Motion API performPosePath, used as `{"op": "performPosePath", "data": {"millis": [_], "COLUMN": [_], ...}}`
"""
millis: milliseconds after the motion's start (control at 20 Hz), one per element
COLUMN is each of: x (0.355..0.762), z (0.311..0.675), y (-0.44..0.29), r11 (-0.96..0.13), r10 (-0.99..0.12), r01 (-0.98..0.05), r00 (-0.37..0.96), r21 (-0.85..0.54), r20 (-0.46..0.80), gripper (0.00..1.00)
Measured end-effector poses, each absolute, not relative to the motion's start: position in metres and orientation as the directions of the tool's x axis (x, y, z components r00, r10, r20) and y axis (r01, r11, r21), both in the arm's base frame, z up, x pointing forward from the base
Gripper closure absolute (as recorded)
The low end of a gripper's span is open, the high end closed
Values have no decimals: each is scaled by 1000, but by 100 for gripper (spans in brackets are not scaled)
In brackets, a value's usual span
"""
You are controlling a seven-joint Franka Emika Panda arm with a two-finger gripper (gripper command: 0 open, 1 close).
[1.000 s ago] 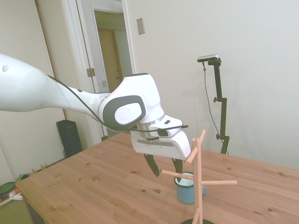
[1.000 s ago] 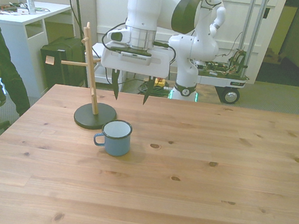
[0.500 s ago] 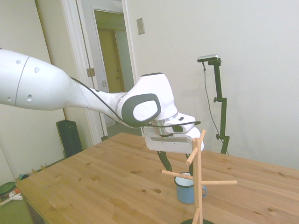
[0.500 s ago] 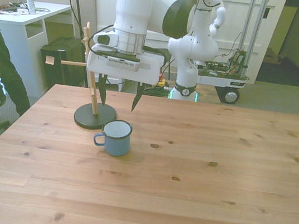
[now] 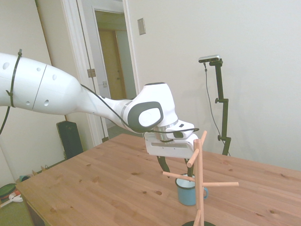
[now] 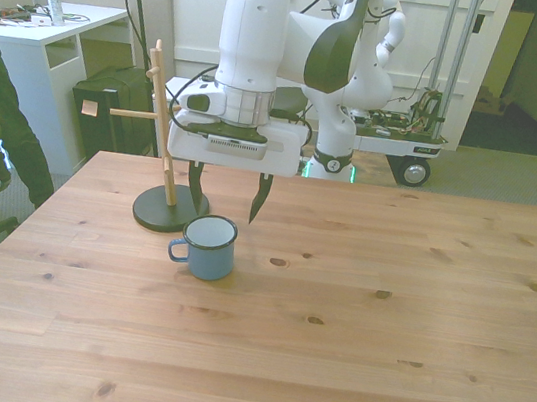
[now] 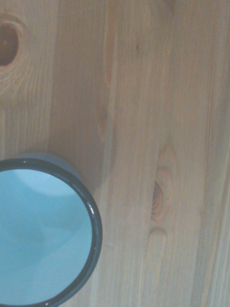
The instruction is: Hang the mug
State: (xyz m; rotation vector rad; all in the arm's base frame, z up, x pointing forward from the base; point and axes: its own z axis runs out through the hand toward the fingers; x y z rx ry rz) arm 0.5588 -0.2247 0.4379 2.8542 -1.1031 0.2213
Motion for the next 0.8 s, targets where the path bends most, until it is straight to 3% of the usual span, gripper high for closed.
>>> {"op": "performPosePath", "data": {"millis": [800], "x": [558], "z": [413], "y": [-226], "r11": [-730], "r10": [-676], "r01": [-683], "r00": [725], "r21": [18], "r20": [132], "gripper": [100]}}
